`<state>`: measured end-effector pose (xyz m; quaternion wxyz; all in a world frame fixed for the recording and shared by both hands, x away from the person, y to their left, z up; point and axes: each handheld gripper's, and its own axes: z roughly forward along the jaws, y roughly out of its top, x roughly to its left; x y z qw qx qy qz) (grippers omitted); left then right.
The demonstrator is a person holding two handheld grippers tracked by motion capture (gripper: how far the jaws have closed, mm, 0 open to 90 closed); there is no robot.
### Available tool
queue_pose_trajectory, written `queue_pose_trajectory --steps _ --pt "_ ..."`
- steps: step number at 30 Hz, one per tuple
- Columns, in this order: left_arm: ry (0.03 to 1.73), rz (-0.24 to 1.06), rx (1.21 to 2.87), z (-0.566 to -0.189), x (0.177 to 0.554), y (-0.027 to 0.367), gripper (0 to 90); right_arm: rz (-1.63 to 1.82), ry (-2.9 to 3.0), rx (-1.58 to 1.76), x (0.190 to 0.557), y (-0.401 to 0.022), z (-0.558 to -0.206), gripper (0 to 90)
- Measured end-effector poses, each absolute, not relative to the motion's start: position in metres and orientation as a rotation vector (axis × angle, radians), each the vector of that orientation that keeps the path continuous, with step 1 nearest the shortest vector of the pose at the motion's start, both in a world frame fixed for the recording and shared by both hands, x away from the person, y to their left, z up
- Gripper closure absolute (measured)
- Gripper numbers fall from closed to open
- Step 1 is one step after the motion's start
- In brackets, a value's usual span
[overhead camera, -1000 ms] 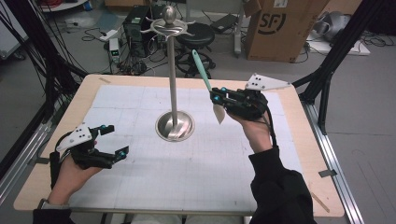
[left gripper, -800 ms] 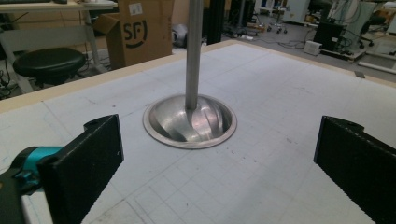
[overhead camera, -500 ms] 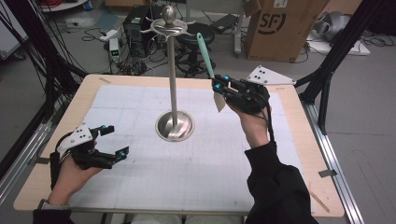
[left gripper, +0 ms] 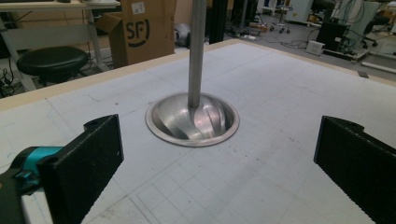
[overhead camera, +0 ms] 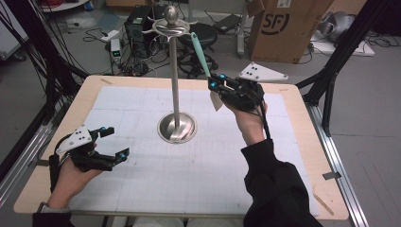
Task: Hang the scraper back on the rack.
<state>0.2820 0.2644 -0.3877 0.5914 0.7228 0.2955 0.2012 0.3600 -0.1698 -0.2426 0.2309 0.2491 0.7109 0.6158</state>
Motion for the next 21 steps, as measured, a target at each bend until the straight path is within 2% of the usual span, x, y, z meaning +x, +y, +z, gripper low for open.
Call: queue_pose_trajectory --steps 12,13,14,15,18,20,21 --pt "0.691 0.477 1.680 -0.387 0.280 0.268 1.9 1.682 1.956 0.690 0.369 -0.156 -0.250 78.7" --pt "0.692 0.476 1.679 -0.387 0.280 0.268 1.9 1.690 1.955 0.690 0.369 -0.155 -0.251 74.4" --pt "0.692 0.478 1.676 -0.387 0.280 0.268 1.9 1.702 1.934 0.693 0.367 -0.155 -0.253 65.3" --pt "0.694 0.478 1.674 -0.386 0.279 0.268 1.9 1.702 1.934 0.693 0.367 -0.155 -0.253 65.3" --pt "0.691 0.478 1.672 -0.385 0.279 0.269 1.9 1.725 1.933 0.708 0.365 -0.158 -0.261 54.2" --pt "0.692 0.483 1.669 -0.385 0.280 0.269 1.9 1.740 1.966 0.718 0.363 -0.161 -0.270 53.2" --pt "0.692 0.486 1.672 -0.385 0.280 0.269 2.0 1.736 1.983 0.718 0.362 -0.162 -0.275 49.1"
